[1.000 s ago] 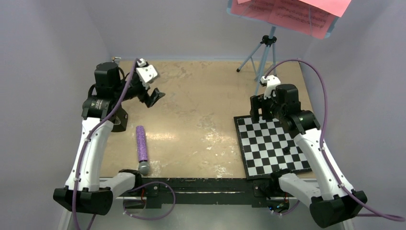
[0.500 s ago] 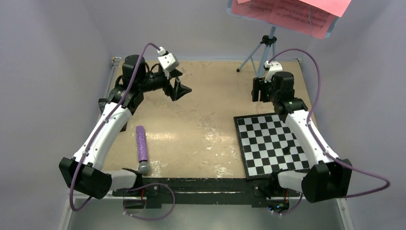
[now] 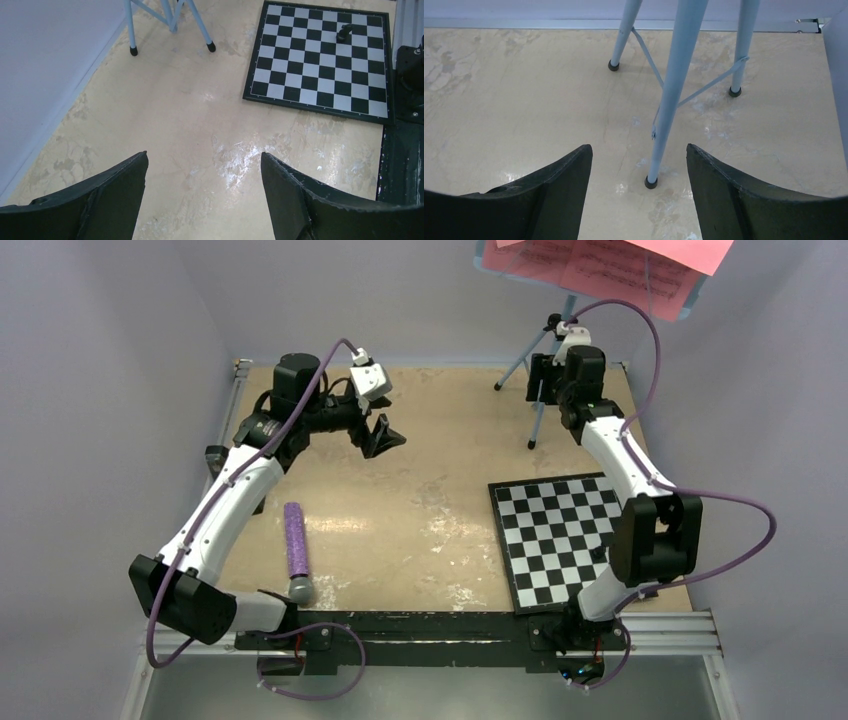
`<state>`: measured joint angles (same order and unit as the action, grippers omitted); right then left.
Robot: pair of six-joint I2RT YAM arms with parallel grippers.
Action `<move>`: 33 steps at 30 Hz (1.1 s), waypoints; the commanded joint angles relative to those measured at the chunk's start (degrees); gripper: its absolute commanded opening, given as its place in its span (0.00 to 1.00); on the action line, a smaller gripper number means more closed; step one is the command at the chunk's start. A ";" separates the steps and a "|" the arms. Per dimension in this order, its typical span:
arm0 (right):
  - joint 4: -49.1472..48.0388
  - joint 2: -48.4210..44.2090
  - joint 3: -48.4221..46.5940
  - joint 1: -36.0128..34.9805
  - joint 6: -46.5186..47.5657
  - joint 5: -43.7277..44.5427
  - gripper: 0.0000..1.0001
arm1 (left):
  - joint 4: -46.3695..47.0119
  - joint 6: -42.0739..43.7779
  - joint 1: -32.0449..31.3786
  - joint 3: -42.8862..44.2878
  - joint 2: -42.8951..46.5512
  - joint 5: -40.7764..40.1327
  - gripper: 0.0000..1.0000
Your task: Pack up the instrument practice props
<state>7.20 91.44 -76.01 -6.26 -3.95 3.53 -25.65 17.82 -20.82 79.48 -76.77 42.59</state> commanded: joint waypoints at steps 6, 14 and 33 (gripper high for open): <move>-2.37 5.79 -7.66 1.68 -4.80 1.61 0.71 | -12.25 12.37 -0.26 4.76 1.12 -1.18 0.87; -1.59 10.70 -11.73 2.34 -6.22 0.78 0.63 | -16.10 13.26 -0.28 4.36 2.01 -1.54 0.87; 0.66 12.25 -12.87 2.35 -3.31 -11.01 0.00 | -15.32 11.67 -0.28 2.27 2.38 -1.68 0.87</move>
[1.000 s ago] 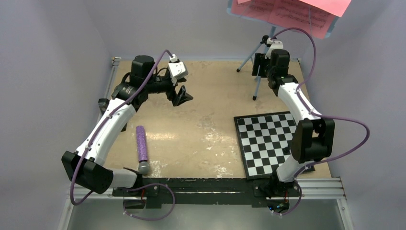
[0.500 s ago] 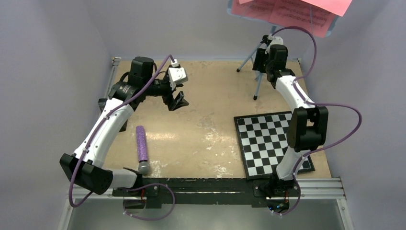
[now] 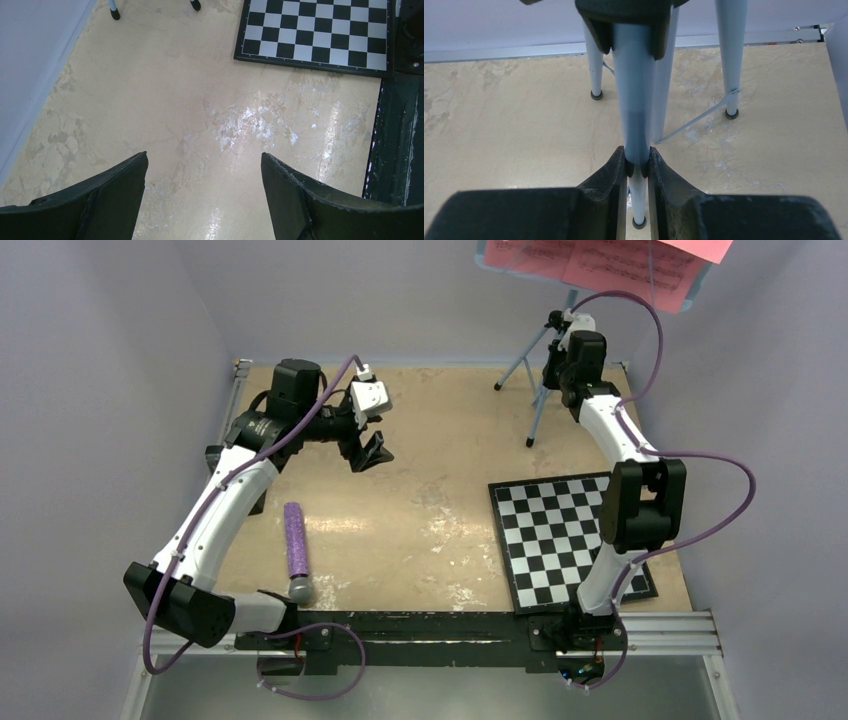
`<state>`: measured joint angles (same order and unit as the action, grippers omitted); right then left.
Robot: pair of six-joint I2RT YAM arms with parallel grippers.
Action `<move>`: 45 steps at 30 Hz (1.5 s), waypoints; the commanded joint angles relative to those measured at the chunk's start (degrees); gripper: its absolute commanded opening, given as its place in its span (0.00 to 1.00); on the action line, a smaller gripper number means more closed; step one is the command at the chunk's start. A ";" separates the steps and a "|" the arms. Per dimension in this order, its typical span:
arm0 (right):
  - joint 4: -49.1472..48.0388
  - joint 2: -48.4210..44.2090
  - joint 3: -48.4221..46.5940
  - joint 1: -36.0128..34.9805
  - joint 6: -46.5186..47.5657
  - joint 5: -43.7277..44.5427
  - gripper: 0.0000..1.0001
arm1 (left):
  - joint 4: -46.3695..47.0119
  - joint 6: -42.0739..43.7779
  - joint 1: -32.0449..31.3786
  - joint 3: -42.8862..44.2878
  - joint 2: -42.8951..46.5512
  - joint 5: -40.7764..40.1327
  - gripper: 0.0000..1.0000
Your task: Pack up the instrument practice props
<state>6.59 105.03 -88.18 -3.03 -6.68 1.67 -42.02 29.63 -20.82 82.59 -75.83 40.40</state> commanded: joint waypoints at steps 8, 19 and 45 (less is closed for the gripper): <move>1.22 -3.21 1.79 -2.86 3.76 -14.29 0.00 | 0.59 0.08 -0.27 -2.15 2.84 0.42 0.87; 2.82 -5.62 4.92 -4.43 7.12 -23.02 0.00 | 1.28 0.28 -0.28 -6.17 5.85 0.12 0.87; 4.29 -16.34 15.83 -20.59 -13.92 -22.24 0.00 | 2.15 0.71 -0.28 -14.62 13.22 -1.19 0.87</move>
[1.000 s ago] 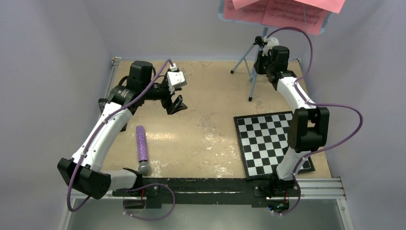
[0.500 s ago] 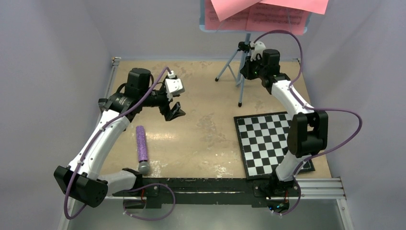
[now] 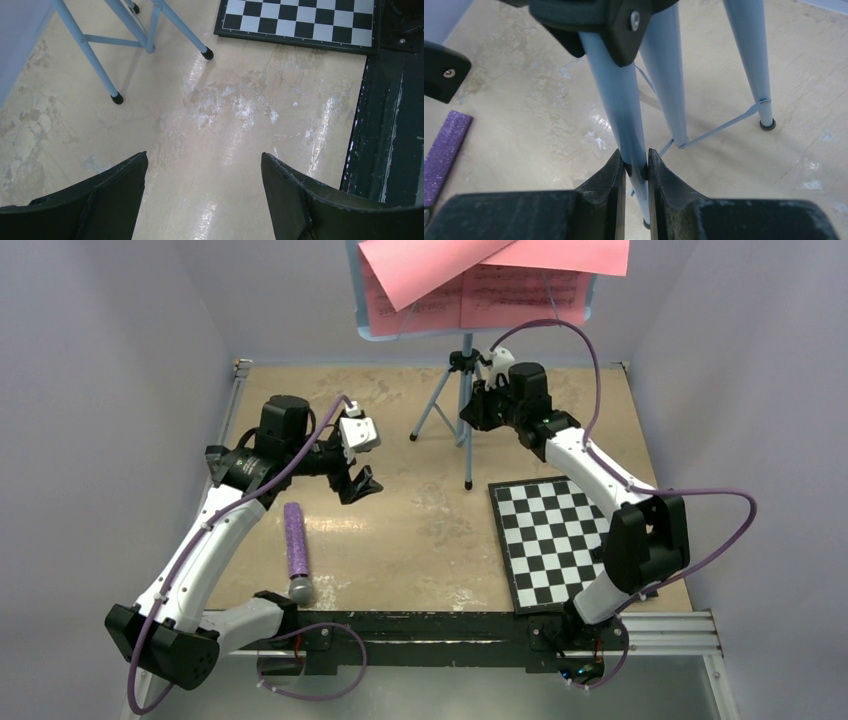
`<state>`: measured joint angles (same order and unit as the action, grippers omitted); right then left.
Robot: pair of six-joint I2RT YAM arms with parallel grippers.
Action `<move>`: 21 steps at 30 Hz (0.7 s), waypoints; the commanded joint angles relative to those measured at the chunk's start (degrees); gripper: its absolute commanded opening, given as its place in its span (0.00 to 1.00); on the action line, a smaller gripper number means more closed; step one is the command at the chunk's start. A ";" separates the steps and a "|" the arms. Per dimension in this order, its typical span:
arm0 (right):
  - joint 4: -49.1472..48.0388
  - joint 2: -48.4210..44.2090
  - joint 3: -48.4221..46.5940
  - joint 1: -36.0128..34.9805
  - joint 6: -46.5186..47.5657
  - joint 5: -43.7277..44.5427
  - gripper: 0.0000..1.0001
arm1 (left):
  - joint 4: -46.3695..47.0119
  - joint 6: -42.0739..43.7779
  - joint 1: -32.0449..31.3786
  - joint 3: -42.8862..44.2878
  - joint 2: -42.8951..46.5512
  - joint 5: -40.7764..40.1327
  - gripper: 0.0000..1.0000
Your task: Pack up the instrument practice props
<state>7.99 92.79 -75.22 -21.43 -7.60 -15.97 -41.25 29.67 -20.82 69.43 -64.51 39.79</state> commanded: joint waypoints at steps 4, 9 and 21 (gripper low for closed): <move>4.53 -6.91 6.58 -5.22 -17.76 -0.27 0.00 | 1.86 0.60 -0.28 -2.63 3.00 -0.53 0.87; 6.54 -8.16 8.41 -11.16 -22.87 2.23 0.00 | 2.62 1.16 -0.28 -5.26 4.86 -0.26 0.87; 9.55 -7.30 8.64 -18.95 -31.23 8.89 0.00 | 4.51 1.69 -0.27 -11.02 7.82 0.03 0.87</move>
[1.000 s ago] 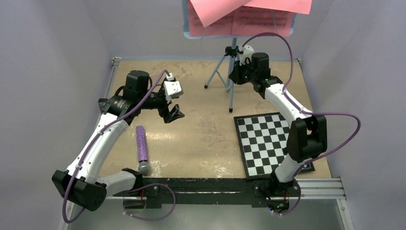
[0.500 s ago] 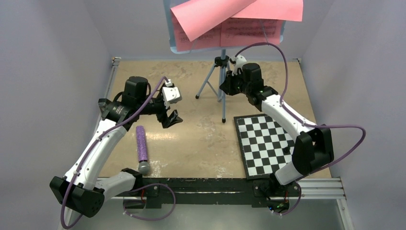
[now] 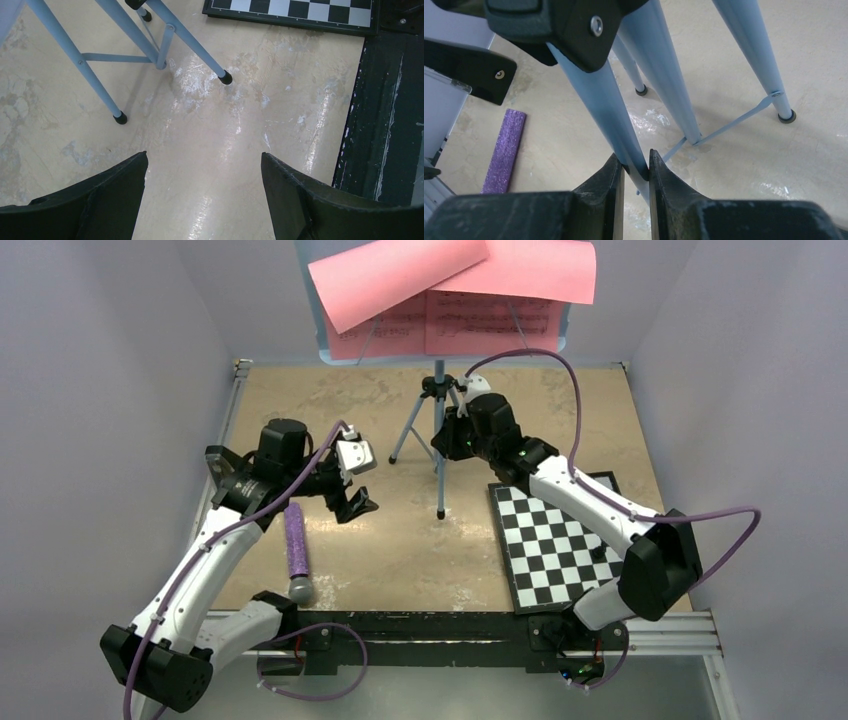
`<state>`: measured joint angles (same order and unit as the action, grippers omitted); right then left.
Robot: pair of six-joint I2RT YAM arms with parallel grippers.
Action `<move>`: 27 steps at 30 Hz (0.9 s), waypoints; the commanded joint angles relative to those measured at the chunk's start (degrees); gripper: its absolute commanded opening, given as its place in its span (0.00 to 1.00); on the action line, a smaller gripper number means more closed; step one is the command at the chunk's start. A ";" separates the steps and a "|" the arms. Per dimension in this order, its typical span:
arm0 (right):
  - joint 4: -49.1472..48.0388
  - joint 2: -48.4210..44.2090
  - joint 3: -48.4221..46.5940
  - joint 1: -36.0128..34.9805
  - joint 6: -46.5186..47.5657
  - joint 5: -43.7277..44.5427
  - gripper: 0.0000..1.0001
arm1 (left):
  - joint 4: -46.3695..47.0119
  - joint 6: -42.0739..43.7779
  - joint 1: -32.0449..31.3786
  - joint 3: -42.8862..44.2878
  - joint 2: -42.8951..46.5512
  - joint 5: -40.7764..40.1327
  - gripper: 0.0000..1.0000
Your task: Pack up the instrument practice props
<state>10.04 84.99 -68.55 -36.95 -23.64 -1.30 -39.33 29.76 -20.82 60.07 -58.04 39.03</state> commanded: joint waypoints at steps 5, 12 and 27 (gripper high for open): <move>5.21 0.17 5.98 -6.29 -16.37 -6.17 0.12 | 3.02 1.88 -0.28 -3.06 2.14 0.72 0.87; 4.74 -2.81 10.15 -9.33 -17.04 -7.61 0.45 | 7.07 -0.17 -0.28 -7.49 4.29 0.62 0.87; 13.27 -8.44 7.31 -9.31 -11.23 -8.77 0.99 | 7.60 0.40 -0.27 -9.76 7.09 -0.60 0.89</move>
<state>22.59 78.54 -59.48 -46.37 -36.80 -8.25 -33.39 29.56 -20.82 50.28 -51.77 38.44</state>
